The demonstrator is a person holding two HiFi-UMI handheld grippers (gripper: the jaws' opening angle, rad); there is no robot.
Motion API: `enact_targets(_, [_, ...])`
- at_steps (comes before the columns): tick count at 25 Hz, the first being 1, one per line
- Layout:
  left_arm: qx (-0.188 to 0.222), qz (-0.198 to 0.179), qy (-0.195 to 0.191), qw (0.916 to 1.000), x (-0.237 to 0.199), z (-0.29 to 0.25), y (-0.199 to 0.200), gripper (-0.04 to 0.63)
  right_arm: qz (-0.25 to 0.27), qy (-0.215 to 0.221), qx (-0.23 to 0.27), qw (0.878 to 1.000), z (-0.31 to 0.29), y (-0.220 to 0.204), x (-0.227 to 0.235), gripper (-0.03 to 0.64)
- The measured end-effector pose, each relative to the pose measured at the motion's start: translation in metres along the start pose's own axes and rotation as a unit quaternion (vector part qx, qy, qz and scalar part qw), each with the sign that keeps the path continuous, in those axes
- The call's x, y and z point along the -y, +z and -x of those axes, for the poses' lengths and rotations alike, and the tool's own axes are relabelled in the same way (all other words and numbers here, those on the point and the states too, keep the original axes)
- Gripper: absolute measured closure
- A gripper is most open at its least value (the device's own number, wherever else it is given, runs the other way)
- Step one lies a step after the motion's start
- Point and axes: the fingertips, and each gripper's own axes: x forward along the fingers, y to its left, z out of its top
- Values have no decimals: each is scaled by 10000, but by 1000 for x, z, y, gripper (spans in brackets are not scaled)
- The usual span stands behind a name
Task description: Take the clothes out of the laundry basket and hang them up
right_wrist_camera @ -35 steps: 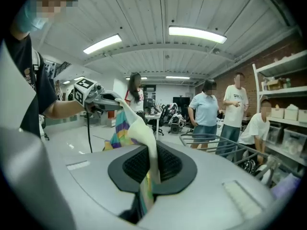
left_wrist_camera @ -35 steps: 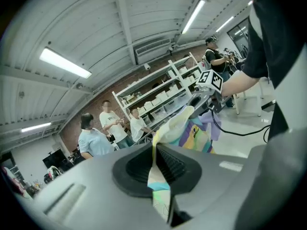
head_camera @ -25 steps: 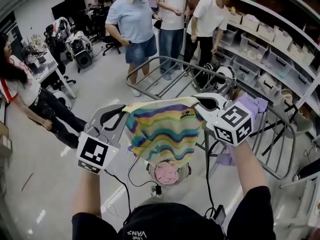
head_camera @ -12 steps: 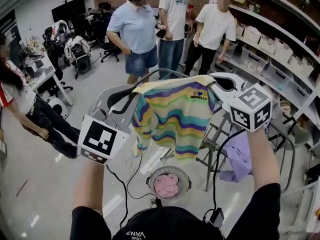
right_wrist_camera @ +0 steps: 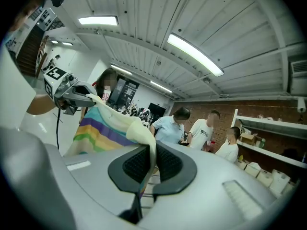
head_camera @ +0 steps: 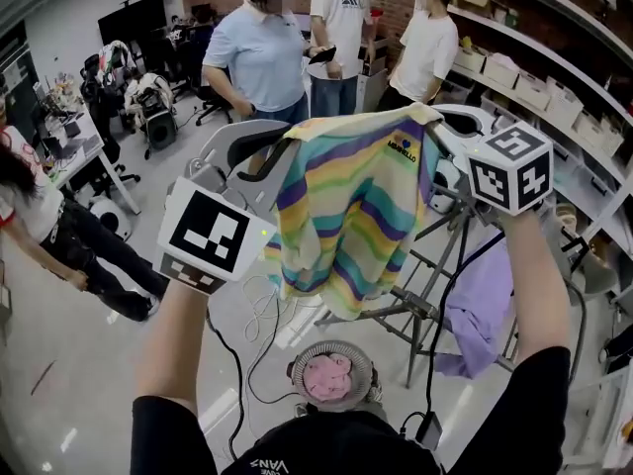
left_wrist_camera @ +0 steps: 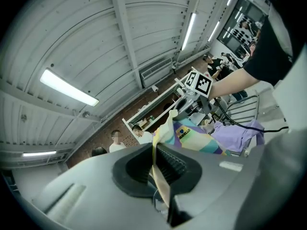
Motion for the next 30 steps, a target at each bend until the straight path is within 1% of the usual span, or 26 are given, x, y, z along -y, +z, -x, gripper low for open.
enact_targets(2, [-32, -32, 116, 9999, -1, -18, 7, 578, 3, 23, 83, 10000, -4, 0, 20, 603])
enact_targets(7, [-88, 36, 476, 9988, -2, -63, 24, 578, 110, 154, 200, 9996, -20, -6, 70, 603])
enact_targets(12, [-118, -40, 764, 9970, -8, -98, 41, 578, 223, 210, 331, 9990, -40, -3, 110, 603])
enact_targets(15, [-89, -167, 950, 9953, -9, -110, 49, 578, 267, 120, 569, 9979, -46, 2, 127, 603])
enact_targets(19, [-62, -313, 1185, 9924, -12, -129, 57, 578, 291, -148, 953, 9949, -53, 12, 153, 603])
enact_targets(23, [-206, -443, 1265, 9908, -14, -168, 75, 578, 110, -320, 1082, 9936, -61, 14, 196, 603])
enact_targets(25, [-325, -489, 1243, 9905, -12, -183, 73, 578, 12, -390, 1087, 9933, -67, 7, 208, 603])
enact_targets(27, [-446, -486, 1212, 9904, -7, -190, 64, 578, -107, -400, 1070, 9934, -75, -3, 210, 603])
enact_targets(30, [-642, -459, 1141, 9903, 6, -195, 43, 578, -285, -252, 954, 9947, -88, -26, 204, 603])
